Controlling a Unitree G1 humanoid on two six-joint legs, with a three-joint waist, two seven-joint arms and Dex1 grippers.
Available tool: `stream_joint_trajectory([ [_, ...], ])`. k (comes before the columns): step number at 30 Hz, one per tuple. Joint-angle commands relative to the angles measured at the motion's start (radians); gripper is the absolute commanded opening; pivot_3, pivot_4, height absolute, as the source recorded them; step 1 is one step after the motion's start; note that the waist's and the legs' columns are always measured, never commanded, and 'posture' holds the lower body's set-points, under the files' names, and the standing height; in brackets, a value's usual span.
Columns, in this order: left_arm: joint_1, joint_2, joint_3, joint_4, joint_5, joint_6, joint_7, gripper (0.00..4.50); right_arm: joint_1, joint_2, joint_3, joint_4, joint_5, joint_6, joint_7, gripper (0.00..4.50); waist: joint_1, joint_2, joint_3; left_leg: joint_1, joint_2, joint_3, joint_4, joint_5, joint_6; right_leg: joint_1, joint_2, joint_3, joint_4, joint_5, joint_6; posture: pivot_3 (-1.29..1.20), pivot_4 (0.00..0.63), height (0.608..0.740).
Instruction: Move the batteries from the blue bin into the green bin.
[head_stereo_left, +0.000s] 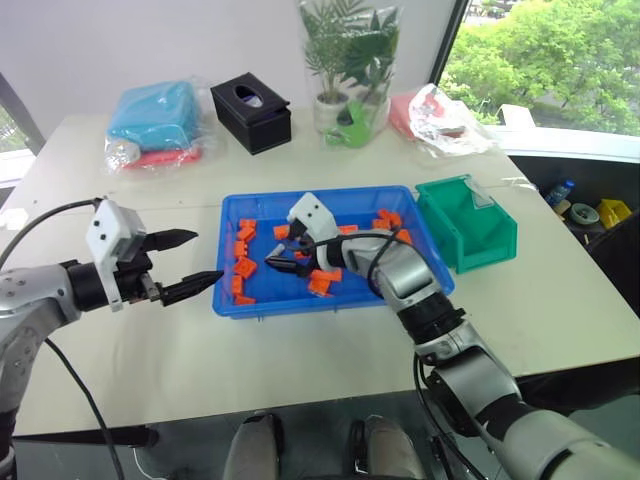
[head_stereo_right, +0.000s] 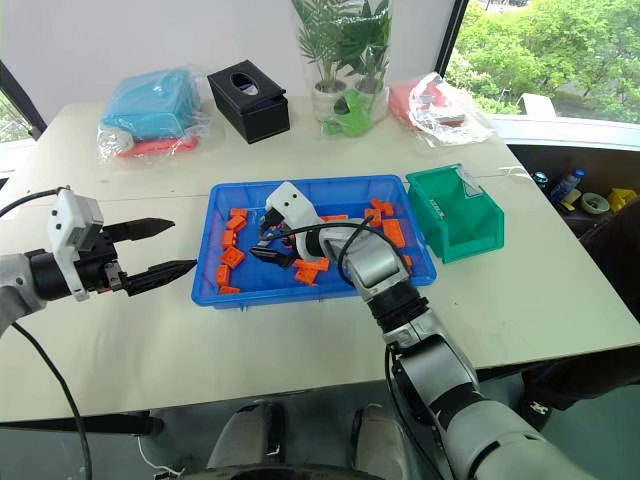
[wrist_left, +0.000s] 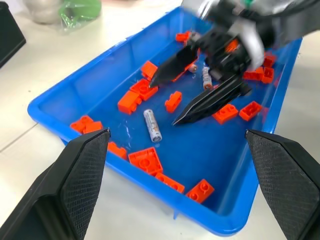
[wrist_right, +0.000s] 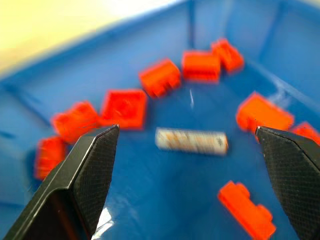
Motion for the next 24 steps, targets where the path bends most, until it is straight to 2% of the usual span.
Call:
stream_joint_trajectory([
  [1, 0.001, 0.010, 0.048, -0.029, -0.006, -0.015, 0.000, 4.50, -0.009, 0.027, 0.008, 0.033, -0.039, -0.051, -0.051, 4.45, -0.002, 0.000, 0.000, 0.000, 0.000, 0.000, 0.000, 0.000, 0.000, 0.000, 0.000, 0.000, 0.000, 0.000, 0.000, 0.00, 0.150, 0.657],
  [8, 0.009, 0.012, 0.057, -0.042, -0.007, -0.010, 0.004, 4.50, -0.001, 0.094, 0.006, 0.101, -0.053, -0.081, -0.087, 4.45, -0.005, 0.000, 0.000, 0.000, 0.000, 0.000, 0.000, 0.000, 0.001, -0.001, 0.000, 0.000, 0.001, 0.000, 0.000, 0.00, 0.150, 0.657],
  [13, 0.005, 0.016, 0.061, -0.038, -0.004, -0.008, 0.002, 4.50, 0.005, 0.114, 0.013, 0.101, -0.059, -0.086, -0.085, 4.45, -0.002, 0.000, 0.000, 0.000, 0.000, 0.000, 0.000, 0.000, 0.000, -0.001, 0.000, 0.000, 0.001, 0.000, 0.000, 0.00, 0.150, 0.657],
  [19, -0.004, 0.018, 0.059, -0.039, -0.003, -0.006, 0.007, 4.50, -0.009, 0.131, 0.006, 0.199, -0.083, -0.146, -0.104, 4.45, -0.005, 0.000, 0.000, 0.000, 0.000, 0.000, 0.000, 0.000, 0.000, -0.001, 0.000, 0.000, 0.001, 0.000, 0.000, 0.00, 0.150, 0.657],
  [22, -0.013, 0.020, 0.056, -0.036, -0.004, -0.005, 0.007, 4.50, -0.011, 0.134, -0.004, 0.231, -0.088, -0.175, -0.110, 3.57, -0.004, -0.001, -0.001, 0.000, 0.000, 0.000, 0.000, 0.000, 0.000, 0.000, 0.000, 0.000, 0.001, 0.000, 0.000, 0.00, 0.150, 0.657],
  [24, -0.017, 0.021, 0.054, -0.032, -0.005, -0.006, 0.005, 4.50, -0.012, 0.135, -0.006, 0.235, -0.090, -0.182, -0.108, 2.61, -0.004, -0.001, -0.001, 0.001, 0.000, 0.000, 0.000, 0.000, -0.001, 0.000, 0.000, 0.000, 0.001, 0.000, 0.000, 0.00, 0.150, 0.657],
])
